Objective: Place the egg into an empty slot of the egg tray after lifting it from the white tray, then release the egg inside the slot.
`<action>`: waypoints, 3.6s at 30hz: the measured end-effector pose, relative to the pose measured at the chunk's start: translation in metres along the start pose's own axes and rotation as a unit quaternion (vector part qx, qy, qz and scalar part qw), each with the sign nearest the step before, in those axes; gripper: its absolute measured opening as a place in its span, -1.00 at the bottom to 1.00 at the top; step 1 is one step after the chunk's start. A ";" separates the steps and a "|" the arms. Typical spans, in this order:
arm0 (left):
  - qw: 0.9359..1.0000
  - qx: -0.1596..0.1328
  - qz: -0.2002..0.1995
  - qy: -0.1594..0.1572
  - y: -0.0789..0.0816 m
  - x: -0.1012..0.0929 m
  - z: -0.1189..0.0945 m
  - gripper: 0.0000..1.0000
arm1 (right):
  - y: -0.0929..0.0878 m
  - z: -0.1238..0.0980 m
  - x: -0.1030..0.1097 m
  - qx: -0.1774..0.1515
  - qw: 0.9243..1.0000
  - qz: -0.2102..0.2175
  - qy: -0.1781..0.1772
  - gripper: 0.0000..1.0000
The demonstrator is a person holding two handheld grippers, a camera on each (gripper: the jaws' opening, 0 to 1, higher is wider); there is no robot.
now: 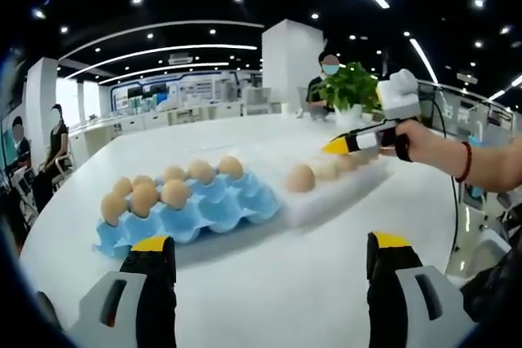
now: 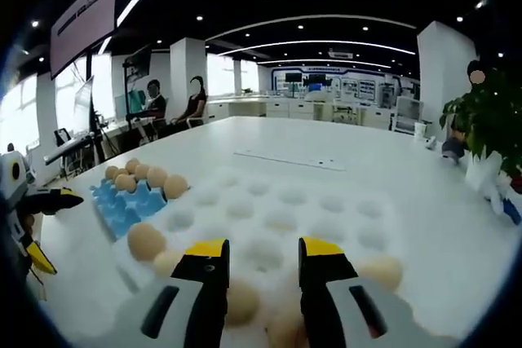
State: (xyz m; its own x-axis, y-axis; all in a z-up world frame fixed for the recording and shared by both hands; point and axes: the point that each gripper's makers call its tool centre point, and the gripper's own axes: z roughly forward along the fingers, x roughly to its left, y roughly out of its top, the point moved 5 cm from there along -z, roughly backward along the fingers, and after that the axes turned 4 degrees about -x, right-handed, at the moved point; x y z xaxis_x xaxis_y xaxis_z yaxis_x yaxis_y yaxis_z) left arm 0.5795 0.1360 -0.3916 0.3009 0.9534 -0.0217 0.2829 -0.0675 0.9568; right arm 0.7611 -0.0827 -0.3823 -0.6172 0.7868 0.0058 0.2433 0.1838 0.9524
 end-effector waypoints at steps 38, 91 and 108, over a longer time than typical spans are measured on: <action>1.000 0.006 -0.003 -0.002 -0.006 0.005 0.003 0.97 | -0.020 -0.004 -0.033 0.052 0.992 0.044 -0.106 -0.33; 1.000 -0.009 0.000 -0.010 0.003 0.001 0.002 0.98 | -0.003 -0.008 -0.035 0.034 0.988 0.061 -0.140 -0.48; 1.000 -0.028 -0.011 -0.009 0.007 0.007 0.002 1.00 | 0.008 -0.008 -0.023 0.026 0.991 0.037 -0.128 -0.48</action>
State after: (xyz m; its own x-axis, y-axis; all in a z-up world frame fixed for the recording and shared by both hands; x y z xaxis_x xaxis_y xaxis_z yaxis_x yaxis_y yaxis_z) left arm 0.5851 0.1416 -0.3860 0.3111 0.9492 -0.0467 0.2388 -0.0305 0.9706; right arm 0.7712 -0.1043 -0.3726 -0.3881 0.9216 -0.0079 0.3232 0.1441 0.9353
